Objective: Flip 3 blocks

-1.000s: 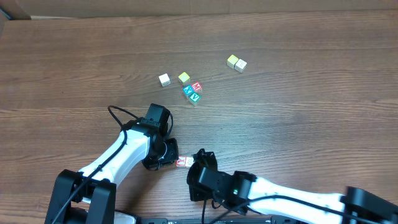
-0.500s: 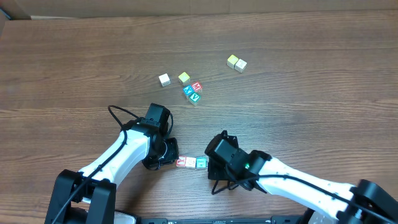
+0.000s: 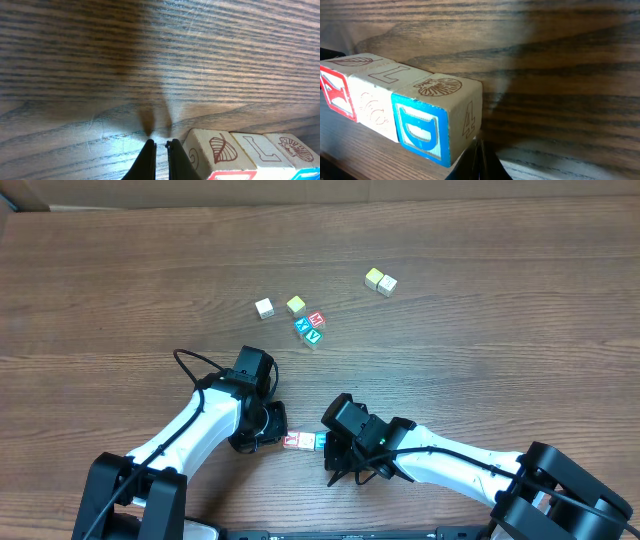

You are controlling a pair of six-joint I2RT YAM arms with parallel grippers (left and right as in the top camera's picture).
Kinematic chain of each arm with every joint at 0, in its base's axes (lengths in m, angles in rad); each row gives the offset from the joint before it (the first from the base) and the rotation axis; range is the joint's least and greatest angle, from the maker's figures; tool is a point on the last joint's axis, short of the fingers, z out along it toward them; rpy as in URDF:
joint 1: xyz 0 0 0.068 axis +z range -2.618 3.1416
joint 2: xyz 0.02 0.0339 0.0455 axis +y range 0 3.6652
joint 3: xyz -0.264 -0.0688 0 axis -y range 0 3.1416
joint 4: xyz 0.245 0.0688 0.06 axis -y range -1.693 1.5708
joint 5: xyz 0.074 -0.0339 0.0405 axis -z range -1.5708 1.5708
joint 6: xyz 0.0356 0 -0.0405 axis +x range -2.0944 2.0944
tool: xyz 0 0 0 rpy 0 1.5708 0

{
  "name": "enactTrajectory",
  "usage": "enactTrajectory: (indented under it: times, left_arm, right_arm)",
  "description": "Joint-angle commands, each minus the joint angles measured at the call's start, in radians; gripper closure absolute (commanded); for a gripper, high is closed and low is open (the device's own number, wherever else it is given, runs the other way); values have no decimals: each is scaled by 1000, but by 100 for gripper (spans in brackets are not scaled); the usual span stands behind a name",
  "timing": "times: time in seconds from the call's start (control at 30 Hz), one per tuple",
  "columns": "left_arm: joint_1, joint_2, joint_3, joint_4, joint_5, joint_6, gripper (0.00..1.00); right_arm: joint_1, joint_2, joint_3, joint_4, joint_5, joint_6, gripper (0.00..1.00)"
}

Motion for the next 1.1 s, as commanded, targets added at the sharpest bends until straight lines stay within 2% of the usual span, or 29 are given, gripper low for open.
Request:
enactTrajectory:
  times: [0.0, 0.17, 0.43, 1.07]
  left_arm:
    - [4, 4, -4, 0, 5, 19, 96]
    - [4, 4, -4, 0, 5, 19, 96]
    - [4, 4, -4, 0, 5, 19, 96]
    - [4, 4, -4, 0, 31, 19, 96]
  right_arm:
    - [-3, 10, 13, 3, -7, -8, 96]
    - [-3, -11, 14, -13, -2, -7, 96]
    - [-2, -142, 14, -108, 170, -33, 96]
    - [-16, -22, 14, 3, 105, -84, 96]
